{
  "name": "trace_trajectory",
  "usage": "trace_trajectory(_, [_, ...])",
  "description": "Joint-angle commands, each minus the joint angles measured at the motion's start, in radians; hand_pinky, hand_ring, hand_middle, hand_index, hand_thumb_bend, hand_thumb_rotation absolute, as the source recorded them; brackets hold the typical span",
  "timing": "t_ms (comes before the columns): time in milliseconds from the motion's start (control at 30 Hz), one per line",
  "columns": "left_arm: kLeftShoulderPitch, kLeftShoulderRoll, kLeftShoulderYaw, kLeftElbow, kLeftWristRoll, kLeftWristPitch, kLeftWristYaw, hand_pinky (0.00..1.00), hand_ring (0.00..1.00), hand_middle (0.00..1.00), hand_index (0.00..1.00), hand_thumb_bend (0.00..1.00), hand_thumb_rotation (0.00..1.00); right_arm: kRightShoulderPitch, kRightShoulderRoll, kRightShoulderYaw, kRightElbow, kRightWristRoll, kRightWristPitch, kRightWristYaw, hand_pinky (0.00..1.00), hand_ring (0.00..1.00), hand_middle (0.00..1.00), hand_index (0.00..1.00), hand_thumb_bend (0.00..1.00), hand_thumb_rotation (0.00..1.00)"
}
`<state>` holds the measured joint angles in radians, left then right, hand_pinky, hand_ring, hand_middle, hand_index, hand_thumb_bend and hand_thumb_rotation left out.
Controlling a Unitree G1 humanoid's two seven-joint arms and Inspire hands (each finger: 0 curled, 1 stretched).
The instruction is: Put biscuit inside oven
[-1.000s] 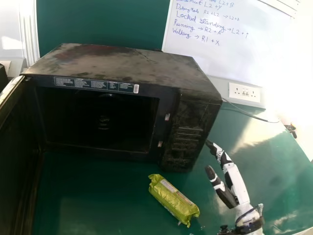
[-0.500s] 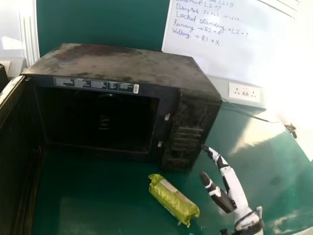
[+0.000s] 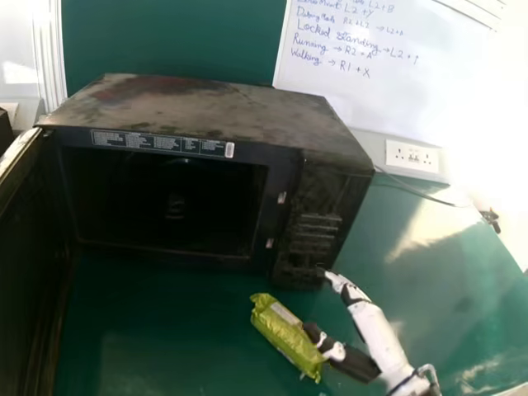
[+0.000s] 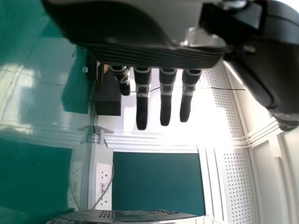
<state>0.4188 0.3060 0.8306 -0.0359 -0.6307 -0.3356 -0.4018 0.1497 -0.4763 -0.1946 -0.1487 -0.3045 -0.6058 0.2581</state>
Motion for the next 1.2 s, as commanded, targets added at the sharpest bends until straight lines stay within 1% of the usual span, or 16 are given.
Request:
trace_trajectory(0, [0.007,-0.009,-0.005,-0.014,0.008,0.011,0.013,0.57,0.75,0.85,0.85,1.0,0.69,0.028,-0.017,0.002,-0.03,-0.028,-0.013,-0.015,1.0,1.0,1.0,1.0,0.85,0.96])
trace_trajectory(100, [0.01,-0.01,-0.008,-0.027,0.01,0.019,0.026,0.57,0.76,0.85,0.85,1.0,0.71,0.047,-0.023,0.003,-0.041,-0.054,-0.025,-0.026,1.0,1.0,1.0,1.0,0.85,0.95])
trace_trajectory(233, [0.009,-0.007,-0.009,-0.024,0.011,0.018,0.022,0.6,0.77,0.86,0.87,1.0,0.72,0.077,-0.023,-0.003,-0.096,-0.091,0.01,-0.024,1.0,1.0,1.0,1.0,0.85,0.95])
trace_trajectory(467, [0.025,-0.022,-0.015,-0.065,0.017,0.024,0.035,0.58,0.75,0.83,0.84,1.0,0.72,0.107,-0.068,-0.033,-0.203,-0.165,0.087,-0.003,1.0,1.0,1.0,1.0,0.86,0.94])
trace_trajectory(600, [0.028,-0.028,-0.018,-0.069,0.024,0.016,0.031,0.55,0.72,0.8,0.81,1.0,0.72,0.1,-0.098,-0.048,-0.224,-0.246,0.102,-0.022,1.0,1.0,1.0,1.0,0.85,0.95])
trace_trajectory(667, [0.034,-0.032,-0.02,-0.079,0.029,0.019,0.037,0.54,0.71,0.79,0.8,1.0,0.71,0.093,-0.112,-0.047,-0.235,-0.264,0.122,-0.009,1.0,1.0,1.0,1.0,0.84,0.97])
trace_trajectory(733, [0.037,-0.033,-0.021,-0.084,0.033,0.022,0.044,0.54,0.7,0.78,0.79,1.0,0.68,0.087,-0.122,-0.041,-0.248,-0.287,0.145,0.0,1.0,1.0,1.0,1.0,0.84,0.97])
trace_trajectory(867, [0.039,-0.034,-0.022,-0.089,0.025,0.028,0.048,0.52,0.68,0.76,0.76,1.0,0.65,0.079,-0.126,-0.022,-0.271,-0.369,0.172,-0.016,1.0,1.0,1.0,1.0,0.85,0.96])
trace_trajectory(1000, [0.046,-0.037,-0.024,-0.108,0.02,0.038,0.052,0.51,0.67,0.76,0.75,1.0,0.66,0.077,-0.132,-0.01,-0.296,-0.423,0.193,-0.008,1.0,1.0,1.0,1.0,0.85,0.95])
trace_trajectory(1167, [0.046,-0.037,-0.022,-0.104,0.024,0.032,0.049,0.49,0.64,0.74,0.74,1.0,0.67,0.077,-0.143,-0.004,-0.328,-0.479,0.221,-0.002,1.0,1.0,1.0,1.0,0.86,0.94])
